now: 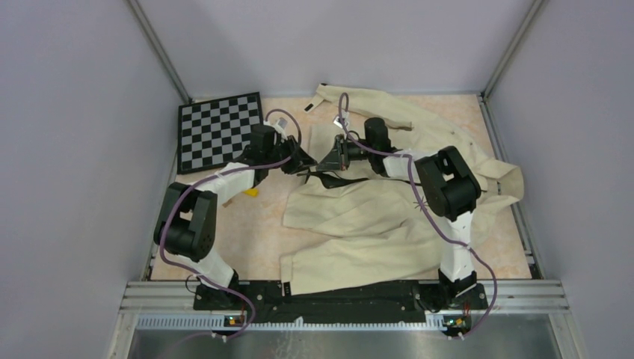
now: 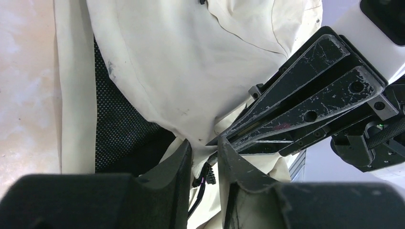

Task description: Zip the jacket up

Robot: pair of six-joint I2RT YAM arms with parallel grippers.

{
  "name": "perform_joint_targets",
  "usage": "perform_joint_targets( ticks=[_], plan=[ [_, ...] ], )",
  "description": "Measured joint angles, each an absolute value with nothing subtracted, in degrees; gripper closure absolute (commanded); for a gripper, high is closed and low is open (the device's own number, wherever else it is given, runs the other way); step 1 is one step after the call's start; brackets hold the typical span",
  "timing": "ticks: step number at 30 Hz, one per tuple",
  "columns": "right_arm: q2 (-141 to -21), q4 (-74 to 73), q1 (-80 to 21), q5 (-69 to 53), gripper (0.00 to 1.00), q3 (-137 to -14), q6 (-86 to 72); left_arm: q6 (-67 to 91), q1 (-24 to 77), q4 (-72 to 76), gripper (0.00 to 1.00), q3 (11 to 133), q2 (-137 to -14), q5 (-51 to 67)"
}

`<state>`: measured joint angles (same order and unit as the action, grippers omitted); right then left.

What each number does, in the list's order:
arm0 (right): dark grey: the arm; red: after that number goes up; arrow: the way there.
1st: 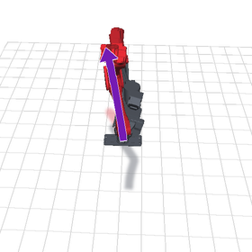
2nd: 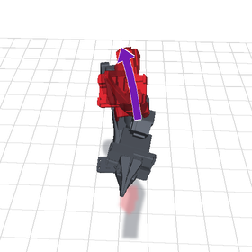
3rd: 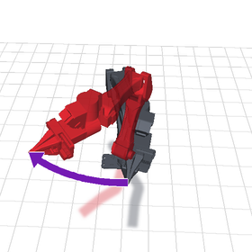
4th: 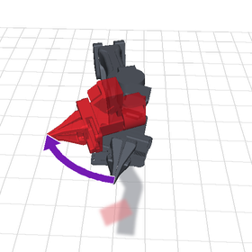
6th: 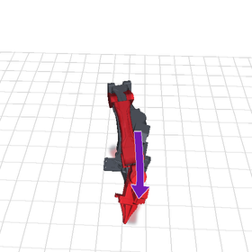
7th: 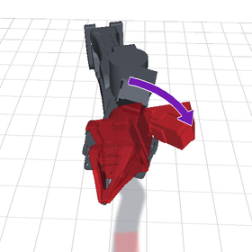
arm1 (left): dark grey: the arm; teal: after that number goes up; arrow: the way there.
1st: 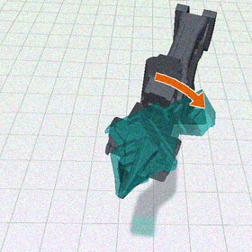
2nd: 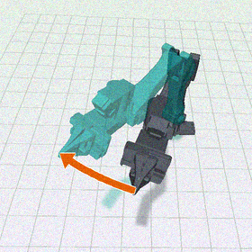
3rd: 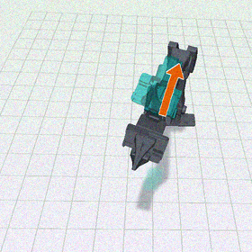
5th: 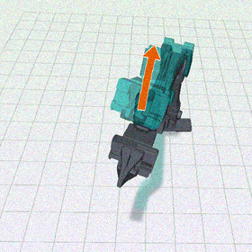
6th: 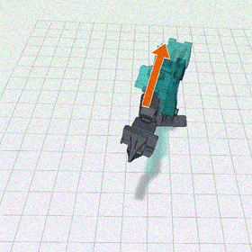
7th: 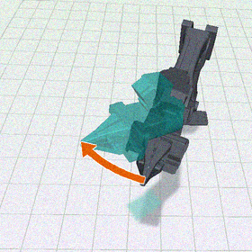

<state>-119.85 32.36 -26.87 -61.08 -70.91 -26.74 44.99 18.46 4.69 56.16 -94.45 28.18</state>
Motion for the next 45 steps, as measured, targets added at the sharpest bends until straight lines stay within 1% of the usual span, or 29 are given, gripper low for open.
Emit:
perform_joint_targets(
  ticks=[2,4,5,6,7,9,13,18,21,23,28,32,35,36,41,45],
  plan=[
    [-119.8,33.3,-26.9,-60.9,1.0,-70.8,-27.1,45.4,18.5,5.5,0.84,56.1,-94.5,28.2],
    [-119.7,34.3,-26.9,-60.4,1.0,-70.4,-27.4,45.8,18.5,6.7,0.95,55.7,-94.5,28.2],
    [-119.6,34.6,-26.9,-60.0,0.96,-70.1,-27.6,46.0,18.5,7.3,1.0,55.4,-94.5,28.2],
    [-119.5,34.6,-26.9,-59.6,0.9,-69.8,-27.6,46.0,18.6,7.9,1.0,55.0,-94.4,28.2],
    [-119.3,34.3,-26.9,-59.1,0.81,-69.6,-27.6,46.1,18.6,8.6,1.0,54.6,-94.4,28.1],
    [-118.7,32.8,-26.9,-57.2,0.7,-69.2,-27.4,46.0,18.6,9.0,1.0,54.1,-94.4,27.7],
    [-114.4,27.2,-26.9,-48.4,0.58,-68.1,-25.5,45.1,18.6,7.5,1.0,53.7,-94.4,27.6],
    [-106.3,20.9,-27.4,-37.1,0.56,-65.5,-22.0,43.8,18.6,5.5,1.0,53.7,-94.4,28.1],
    [-100.2,19.8,-29.6,-29.1,0.54,-61.8,-18.3,43.5,18.2,4.9,1.0,53.7,-94.4,29.2],
    [-96.1,21.3,-33.5,-23.7,0.52,-57.8,-14.8,43.6,17.8,4.7,1.0,53.7,-94.4,30.2],
    [-88.6,33.1,-46.7,-12.6,0.51,-42.2,-1.1,43.8,16.9,4.6,1.0,53.7,-94.4,32.4],
    [-88.4,39.3,-51.6,-8.4,0.51,-36.2,11.1,45.4,16.8,5.8,1.0,52.9,-94.4,33.9],
    [-88.9,45.8,-53.5,-6.8,0.44,-33.6,22.3,46.5,16.8,6.4,1.0,52.0,-95.1,35.1],
    [-89.4,48.4,-54.2,-6.1,0.44,-32.9,25.5,46.7,16.8,6.4,1.0,51.8,-95.3,35.2],
    [-96.5,62.6,-58.3,-3.4,0.43,-31.4,40.2,47.8,16.6,6.9,1.0,51.5,-95.5,36.7],
    [-100.4,68.8,-58.7,-2.4,0.43,-31.9,45.9,48.6,16.1,7.7,1.0,51.3,-95.5,37.7]
  ],
)
